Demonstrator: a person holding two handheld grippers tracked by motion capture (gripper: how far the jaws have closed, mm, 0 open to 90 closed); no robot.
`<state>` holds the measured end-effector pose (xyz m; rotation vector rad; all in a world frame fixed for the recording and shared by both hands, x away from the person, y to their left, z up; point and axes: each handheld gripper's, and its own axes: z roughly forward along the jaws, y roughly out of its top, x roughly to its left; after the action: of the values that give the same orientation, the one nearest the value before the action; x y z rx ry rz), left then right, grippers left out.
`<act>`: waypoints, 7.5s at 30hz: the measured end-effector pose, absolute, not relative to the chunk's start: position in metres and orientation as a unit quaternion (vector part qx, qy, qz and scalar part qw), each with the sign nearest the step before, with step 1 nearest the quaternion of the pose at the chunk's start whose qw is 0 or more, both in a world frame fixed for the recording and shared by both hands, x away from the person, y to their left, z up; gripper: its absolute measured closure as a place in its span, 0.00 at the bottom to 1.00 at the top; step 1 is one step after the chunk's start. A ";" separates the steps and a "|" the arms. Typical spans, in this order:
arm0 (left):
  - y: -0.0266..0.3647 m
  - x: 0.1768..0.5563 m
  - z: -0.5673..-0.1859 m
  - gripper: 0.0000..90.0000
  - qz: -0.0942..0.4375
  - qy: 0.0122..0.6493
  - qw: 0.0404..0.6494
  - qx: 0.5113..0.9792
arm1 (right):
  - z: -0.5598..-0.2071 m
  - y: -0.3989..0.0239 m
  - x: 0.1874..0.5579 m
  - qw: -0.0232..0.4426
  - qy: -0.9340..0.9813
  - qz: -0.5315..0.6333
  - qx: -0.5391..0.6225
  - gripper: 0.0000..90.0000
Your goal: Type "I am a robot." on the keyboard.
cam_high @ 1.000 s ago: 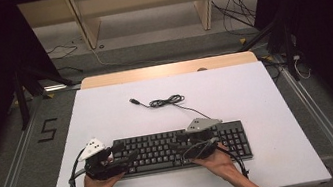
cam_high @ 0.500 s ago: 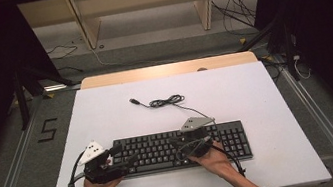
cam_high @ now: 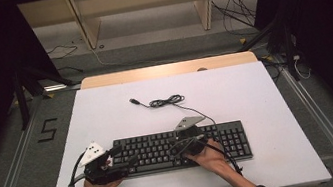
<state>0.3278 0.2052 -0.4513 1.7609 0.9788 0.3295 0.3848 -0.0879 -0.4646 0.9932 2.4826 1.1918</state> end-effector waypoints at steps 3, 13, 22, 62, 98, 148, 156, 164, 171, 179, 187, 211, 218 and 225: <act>0.206 0.327 -0.451 0.28 0.139 0.409 0.522 0.735 | -0.467 -0.085 0.386 0.107 0.847 0.397 0.337 1.00; 0.206 0.327 -0.451 0.28 0.140 0.410 0.521 0.736 | -0.473 -0.080 0.390 0.112 0.854 0.378 0.340 1.00; 0.206 0.327 -0.451 0.28 0.141 0.410 0.520 0.736 | -0.477 -0.077 0.389 0.118 0.858 0.368 0.339 1.00; 0.209 0.328 -0.451 0.27 0.145 0.415 0.521 0.732 | -0.453 -0.085 0.379 0.090 0.817 0.463 0.332 0.39; 0.212 0.328 -0.450 0.27 0.155 0.417 0.523 0.727 | -0.451 -0.059 0.375 0.076 0.830 0.463 0.303 0.52; 0.214 0.329 -0.452 0.28 0.157 0.426 0.517 0.726 | -0.459 -0.061 0.382 0.061 0.839 0.437 0.319 0.93; 0.213 0.329 -0.452 0.28 0.156 0.424 0.515 0.728 | -0.453 -0.084 0.390 0.074 0.823 0.444 0.346 0.56; 0.213 0.329 -0.452 0.28 0.156 0.424 0.515 0.729 | -0.448 -0.091 0.390 0.083 0.816 0.453 0.349 0.43; 0.213 0.329 -0.452 0.28 0.155 0.425 0.515 0.728 | -0.445 -0.095 0.389 0.088 0.812 0.461 0.347 0.36; 0.213 0.329 -0.452 0.28 0.155 0.423 0.513 0.730 | -0.443 -0.095 0.387 0.094 0.811 0.466 0.341 0.45; 0.212 0.329 -0.452 0.28 0.154 0.425 0.515 0.728 | -0.443 -0.095 0.387 0.096 0.808 0.470 0.341 0.52; 0.212 0.329 -0.452 0.28 0.155 0.424 0.515 0.729 | -0.444 -0.092 0.384 0.089 0.818 0.462 0.330 0.95; 0.212 0.329 -0.452 0.28 0.155 0.424 0.515 0.729 | -0.447 -0.088 0.384 0.088 0.826 0.449 0.329 1.00; 0.212 0.329 -0.452 0.28 0.155 0.423 0.515 0.729 | -0.451 -0.085 0.386 0.086 0.834 0.434 0.330 1.00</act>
<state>0.3286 0.2124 -0.4518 1.7530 1.0165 0.3736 0.3859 -0.0853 -0.4510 0.9846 2.4846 1.2949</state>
